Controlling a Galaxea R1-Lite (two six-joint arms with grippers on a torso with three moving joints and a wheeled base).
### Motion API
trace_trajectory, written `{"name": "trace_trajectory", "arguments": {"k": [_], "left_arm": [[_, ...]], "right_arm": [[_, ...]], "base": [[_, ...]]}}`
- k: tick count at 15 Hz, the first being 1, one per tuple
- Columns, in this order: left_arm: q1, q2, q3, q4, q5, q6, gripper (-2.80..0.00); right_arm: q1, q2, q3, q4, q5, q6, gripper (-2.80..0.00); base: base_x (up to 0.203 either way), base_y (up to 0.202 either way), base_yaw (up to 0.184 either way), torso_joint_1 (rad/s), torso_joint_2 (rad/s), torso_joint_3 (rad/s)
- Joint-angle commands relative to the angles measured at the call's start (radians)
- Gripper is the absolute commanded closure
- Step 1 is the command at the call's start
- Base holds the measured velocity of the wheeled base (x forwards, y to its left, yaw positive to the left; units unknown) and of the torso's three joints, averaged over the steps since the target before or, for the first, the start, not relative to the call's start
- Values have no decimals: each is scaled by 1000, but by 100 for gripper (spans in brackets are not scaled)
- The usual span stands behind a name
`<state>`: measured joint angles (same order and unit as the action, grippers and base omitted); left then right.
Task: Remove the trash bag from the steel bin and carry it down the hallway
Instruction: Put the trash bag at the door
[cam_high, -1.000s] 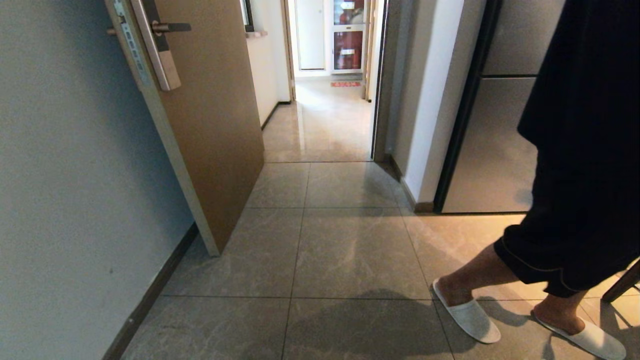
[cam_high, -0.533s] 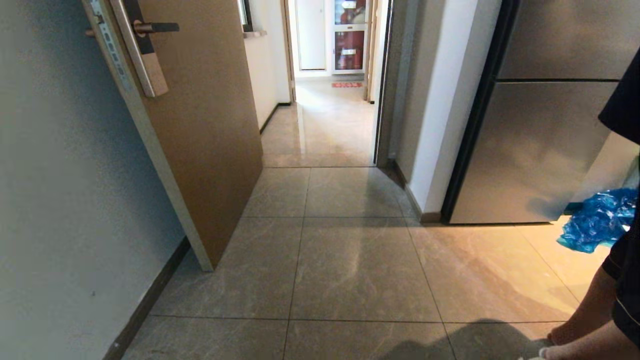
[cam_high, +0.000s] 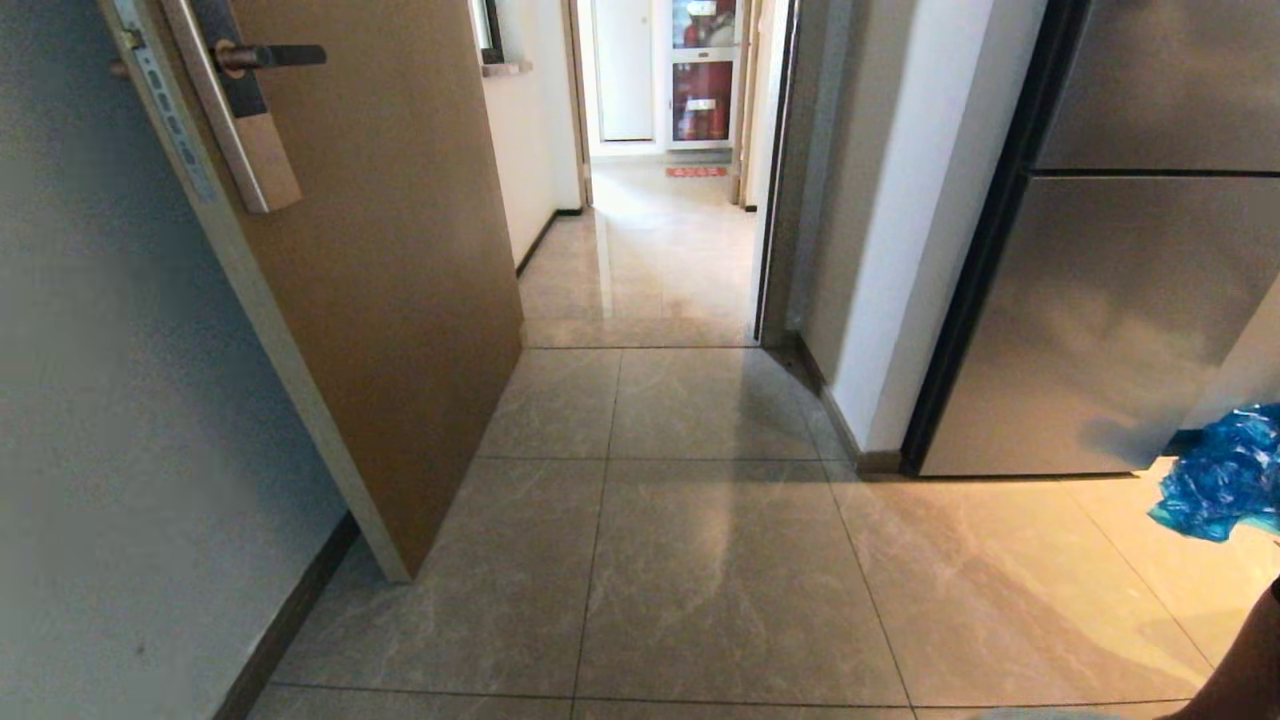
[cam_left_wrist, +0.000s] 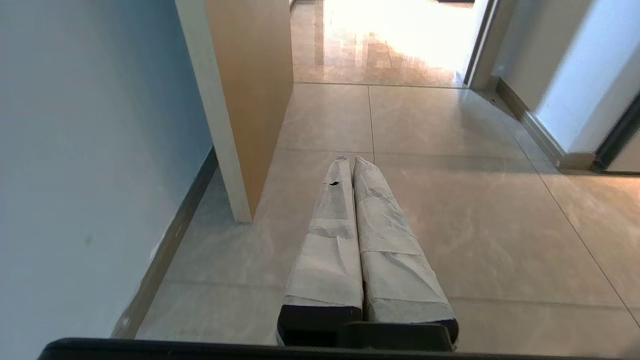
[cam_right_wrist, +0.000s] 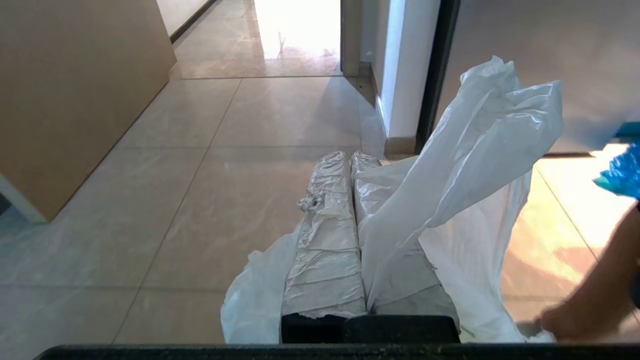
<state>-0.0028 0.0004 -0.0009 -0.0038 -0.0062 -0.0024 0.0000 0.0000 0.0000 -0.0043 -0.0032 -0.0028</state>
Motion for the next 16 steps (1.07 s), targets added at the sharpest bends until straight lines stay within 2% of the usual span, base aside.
{"name": "trace_trajectory", "arguments": {"k": [1,16], "left_arm": [[0,0,-1,1,0,-1,0],[0,0,1,0,0,-1,0]], "right_arm": [[0,2,0,0,0,0,0],[0,2,0,0,0,0,0]], "base": [[193,0,0,2,6,6],[193,0,1,2,3,2]]}}
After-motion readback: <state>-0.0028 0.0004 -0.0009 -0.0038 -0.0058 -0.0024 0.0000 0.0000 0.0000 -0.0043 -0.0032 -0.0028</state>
